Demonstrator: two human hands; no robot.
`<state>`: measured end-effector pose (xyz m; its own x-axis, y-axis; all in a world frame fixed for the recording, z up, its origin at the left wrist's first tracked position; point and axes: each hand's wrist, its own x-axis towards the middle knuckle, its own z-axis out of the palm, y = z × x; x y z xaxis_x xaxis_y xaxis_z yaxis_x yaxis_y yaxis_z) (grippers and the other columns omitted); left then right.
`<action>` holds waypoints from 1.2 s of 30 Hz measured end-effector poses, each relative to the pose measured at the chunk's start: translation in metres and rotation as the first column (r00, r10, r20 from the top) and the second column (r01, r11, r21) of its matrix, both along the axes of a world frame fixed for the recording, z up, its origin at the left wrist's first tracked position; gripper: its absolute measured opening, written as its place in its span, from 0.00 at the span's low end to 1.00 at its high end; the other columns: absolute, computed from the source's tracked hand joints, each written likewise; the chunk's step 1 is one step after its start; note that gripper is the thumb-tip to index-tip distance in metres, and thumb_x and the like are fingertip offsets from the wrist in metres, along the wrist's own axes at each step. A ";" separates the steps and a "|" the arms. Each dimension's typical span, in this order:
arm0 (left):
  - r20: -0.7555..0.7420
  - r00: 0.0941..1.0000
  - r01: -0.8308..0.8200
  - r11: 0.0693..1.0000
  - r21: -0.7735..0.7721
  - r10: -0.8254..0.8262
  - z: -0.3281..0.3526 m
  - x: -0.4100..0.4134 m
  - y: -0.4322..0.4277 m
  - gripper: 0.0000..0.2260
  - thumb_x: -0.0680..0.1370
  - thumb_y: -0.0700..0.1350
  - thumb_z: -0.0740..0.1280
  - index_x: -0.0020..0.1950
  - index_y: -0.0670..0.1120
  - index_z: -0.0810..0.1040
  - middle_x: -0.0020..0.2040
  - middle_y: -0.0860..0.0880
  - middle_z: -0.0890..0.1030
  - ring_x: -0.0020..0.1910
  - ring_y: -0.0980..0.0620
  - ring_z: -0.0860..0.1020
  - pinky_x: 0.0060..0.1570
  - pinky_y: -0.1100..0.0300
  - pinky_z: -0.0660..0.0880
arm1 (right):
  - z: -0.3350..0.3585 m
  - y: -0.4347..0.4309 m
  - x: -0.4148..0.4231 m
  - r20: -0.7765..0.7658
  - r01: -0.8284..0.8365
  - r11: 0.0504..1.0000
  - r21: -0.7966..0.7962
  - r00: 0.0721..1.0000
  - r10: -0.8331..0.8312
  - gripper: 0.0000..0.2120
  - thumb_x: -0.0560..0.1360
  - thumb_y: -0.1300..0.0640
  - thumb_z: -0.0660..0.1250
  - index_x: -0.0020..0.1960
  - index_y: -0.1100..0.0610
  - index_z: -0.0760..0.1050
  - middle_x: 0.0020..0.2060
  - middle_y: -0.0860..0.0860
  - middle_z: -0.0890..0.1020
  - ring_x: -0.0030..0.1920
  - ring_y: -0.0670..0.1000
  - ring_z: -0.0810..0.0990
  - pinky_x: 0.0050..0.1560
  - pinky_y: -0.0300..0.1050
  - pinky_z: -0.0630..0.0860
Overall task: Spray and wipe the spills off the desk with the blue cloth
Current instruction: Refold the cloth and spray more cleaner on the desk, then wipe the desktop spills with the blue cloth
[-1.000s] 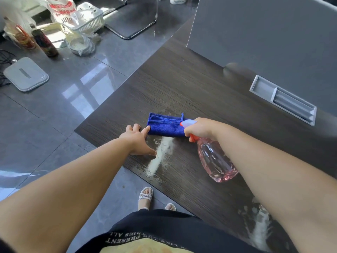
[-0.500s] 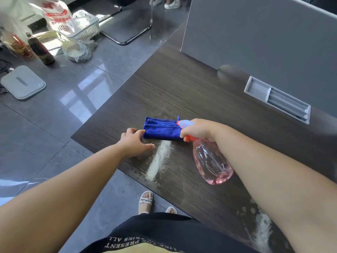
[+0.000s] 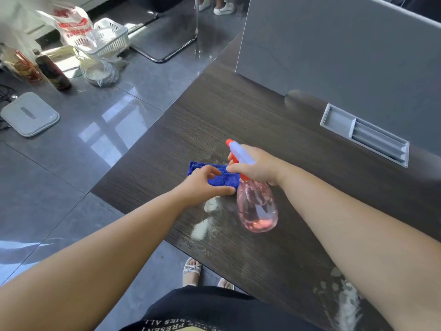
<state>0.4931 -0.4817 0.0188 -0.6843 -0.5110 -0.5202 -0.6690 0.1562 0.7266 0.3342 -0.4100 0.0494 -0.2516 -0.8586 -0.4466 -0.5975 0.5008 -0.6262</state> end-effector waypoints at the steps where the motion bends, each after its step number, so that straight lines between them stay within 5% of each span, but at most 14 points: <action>1: -0.027 1.000 -0.008 0.998 0.067 0.010 0.004 -0.005 0.001 0.31 0.68 0.57 0.75 0.67 0.51 0.68 0.62 0.53 0.70 0.59 0.56 0.71 0.56 0.62 0.67 | 0.002 -0.004 0.000 0.003 0.035 0.996 -0.076 0.999 -0.035 0.13 0.75 0.53 0.66 0.56 0.54 0.68 0.50 0.52 0.75 0.49 0.51 0.74 0.56 0.47 0.71; 3: -0.057 0.998 -0.001 0.998 0.059 0.004 0.006 -0.017 0.001 0.36 0.65 0.57 0.76 0.69 0.51 0.67 0.62 0.53 0.70 0.60 0.55 0.72 0.58 0.60 0.70 | 0.006 -0.012 0.002 0.044 0.186 0.965 -0.183 0.983 -0.181 0.20 0.74 0.51 0.69 0.61 0.58 0.69 0.50 0.49 0.74 0.50 0.48 0.74 0.53 0.42 0.69; 8: -0.091 0.994 -0.087 0.940 -0.329 0.060 0.006 -0.042 -0.005 0.36 0.61 0.58 0.78 0.64 0.50 0.69 0.59 0.47 0.68 0.59 0.47 0.69 0.60 0.54 0.70 | 0.012 -0.039 0.007 0.098 0.428 0.814 -0.393 0.900 -0.425 0.25 0.71 0.49 0.72 0.61 0.62 0.69 0.55 0.56 0.75 0.54 0.53 0.75 0.55 0.46 0.71; 14: -0.151 0.987 -0.119 0.879 -0.461 0.054 0.012 -0.064 -0.051 0.29 0.63 0.53 0.78 0.59 0.49 0.72 0.54 0.49 0.69 0.55 0.46 0.71 0.54 0.56 0.71 | 0.016 -0.076 0.002 0.271 0.574 0.683 -0.453 0.818 -0.507 0.30 0.69 0.50 0.75 0.63 0.60 0.65 0.56 0.53 0.72 0.52 0.50 0.74 0.54 0.46 0.72; 19: -0.148 0.987 -0.126 0.872 -0.472 0.063 -0.013 -0.079 -0.100 0.27 0.64 0.54 0.76 0.61 0.53 0.75 0.59 0.51 0.74 0.59 0.49 0.71 0.53 0.60 0.70 | -0.004 -0.089 -0.012 0.238 0.456 0.817 -0.352 0.888 -0.393 0.48 0.69 0.53 0.75 0.77 0.54 0.47 0.73 0.54 0.55 0.70 0.54 0.64 0.67 0.50 0.68; 24: -0.207 0.966 -0.231 0.878 -0.419 0.155 -0.024 -0.080 -0.124 0.25 0.66 0.47 0.75 0.61 0.48 0.75 0.60 0.47 0.71 0.57 0.51 0.74 0.55 0.62 0.71 | -0.044 -0.080 -0.026 0.157 0.442 0.889 -0.120 0.893 -0.423 0.30 0.73 0.49 0.70 0.71 0.54 0.64 0.68 0.54 0.69 0.64 0.51 0.71 0.64 0.45 0.68; 29: -0.252 0.957 -0.241 0.883 -0.403 0.146 -0.025 -0.085 -0.130 0.27 0.68 0.45 0.74 0.65 0.47 0.72 0.62 0.46 0.70 0.56 0.52 0.73 0.51 0.70 0.65 | -0.073 -0.058 -0.025 -0.068 0.149 0.979 0.137 0.988 -0.141 0.26 0.71 0.47 0.72 0.66 0.52 0.72 0.63 0.53 0.73 0.63 0.53 0.71 0.64 0.48 0.69; 32: -0.263 0.952 -0.249 0.898 -0.364 0.158 -0.024 -0.085 -0.128 0.32 0.67 0.46 0.76 0.69 0.48 0.68 0.64 0.47 0.70 0.62 0.52 0.71 0.56 0.67 0.66 | -0.074 -0.057 -0.017 -0.250 -0.026 0.978 0.206 0.965 0.079 0.30 0.68 0.41 0.72 0.67 0.49 0.70 0.63 0.51 0.71 0.67 0.55 0.65 0.66 0.54 0.65; 36: -0.228 0.946 -0.288 0.917 -0.275 0.228 -0.034 -0.071 -0.123 0.43 0.59 0.58 0.76 0.71 0.49 0.65 0.65 0.48 0.71 0.65 0.52 0.70 0.64 0.54 0.71 | -0.080 -0.058 -0.005 -0.341 -0.154 0.974 0.168 0.918 0.204 0.25 0.68 0.42 0.72 0.62 0.49 0.73 0.56 0.49 0.75 0.59 0.53 0.71 0.57 0.48 0.65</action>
